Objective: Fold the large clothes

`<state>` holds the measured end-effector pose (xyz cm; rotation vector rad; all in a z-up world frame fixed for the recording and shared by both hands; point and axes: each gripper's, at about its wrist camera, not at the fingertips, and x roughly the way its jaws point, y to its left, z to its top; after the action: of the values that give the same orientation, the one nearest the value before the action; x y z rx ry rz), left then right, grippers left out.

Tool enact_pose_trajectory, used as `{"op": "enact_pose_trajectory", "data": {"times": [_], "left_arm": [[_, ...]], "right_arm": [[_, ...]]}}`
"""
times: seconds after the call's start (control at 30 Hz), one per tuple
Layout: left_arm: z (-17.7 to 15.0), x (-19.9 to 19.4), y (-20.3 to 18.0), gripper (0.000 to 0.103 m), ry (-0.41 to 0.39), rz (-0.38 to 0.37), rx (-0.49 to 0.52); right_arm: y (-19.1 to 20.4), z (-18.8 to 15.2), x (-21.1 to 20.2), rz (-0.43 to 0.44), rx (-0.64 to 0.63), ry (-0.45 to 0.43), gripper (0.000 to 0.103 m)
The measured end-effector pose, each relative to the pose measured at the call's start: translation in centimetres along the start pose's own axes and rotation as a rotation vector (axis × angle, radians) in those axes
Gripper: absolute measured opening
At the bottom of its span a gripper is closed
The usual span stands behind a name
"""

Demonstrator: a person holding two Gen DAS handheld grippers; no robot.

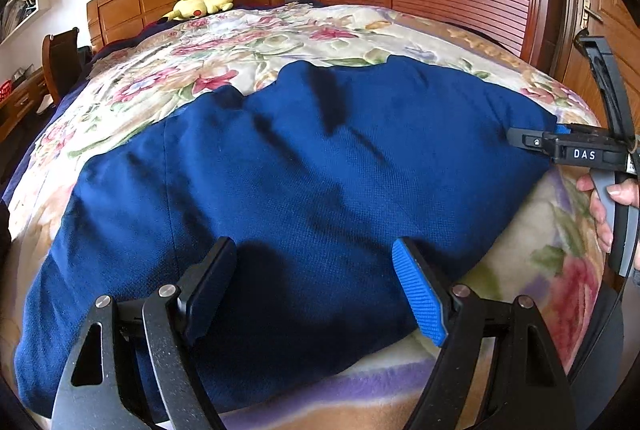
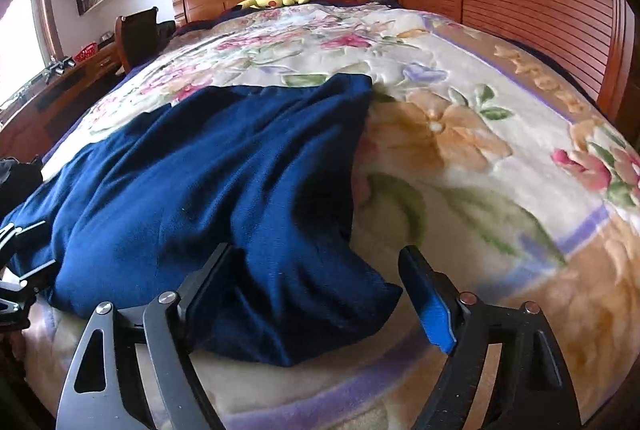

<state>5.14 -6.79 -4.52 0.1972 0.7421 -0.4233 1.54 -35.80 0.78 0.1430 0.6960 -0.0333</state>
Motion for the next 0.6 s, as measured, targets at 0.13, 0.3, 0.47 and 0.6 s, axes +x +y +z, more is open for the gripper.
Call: {"op": "enact_pose_trajectory", "data": {"times": [0.13, 0.3, 0.47, 0.6], "left_arm": [[-0.1, 0.3, -0.1, 0.081, 0.010, -0.001, 0.005], [-0.1, 0.1, -0.1, 0.081, 0.006, -0.002, 0.004], [-0.1, 0.2, -0.1, 0.081, 0.007, -0.003, 0.002], [-0.2, 0.2, -0.2, 0.081, 0.013, -0.006, 0.004]], "right_arm": [[0.5, -0.1, 0.9, 0.018, -0.005, 0.041, 0.085], [0.2, 0.2, 1.3, 0.105, 0.014, 0.066, 0.067], [-0.1, 0.9, 1.0, 0.162, -0.009, 0.063, 0.038], [0.0, 3.0, -1.3, 0.191, -0.043, -0.007, 0.031]]}}
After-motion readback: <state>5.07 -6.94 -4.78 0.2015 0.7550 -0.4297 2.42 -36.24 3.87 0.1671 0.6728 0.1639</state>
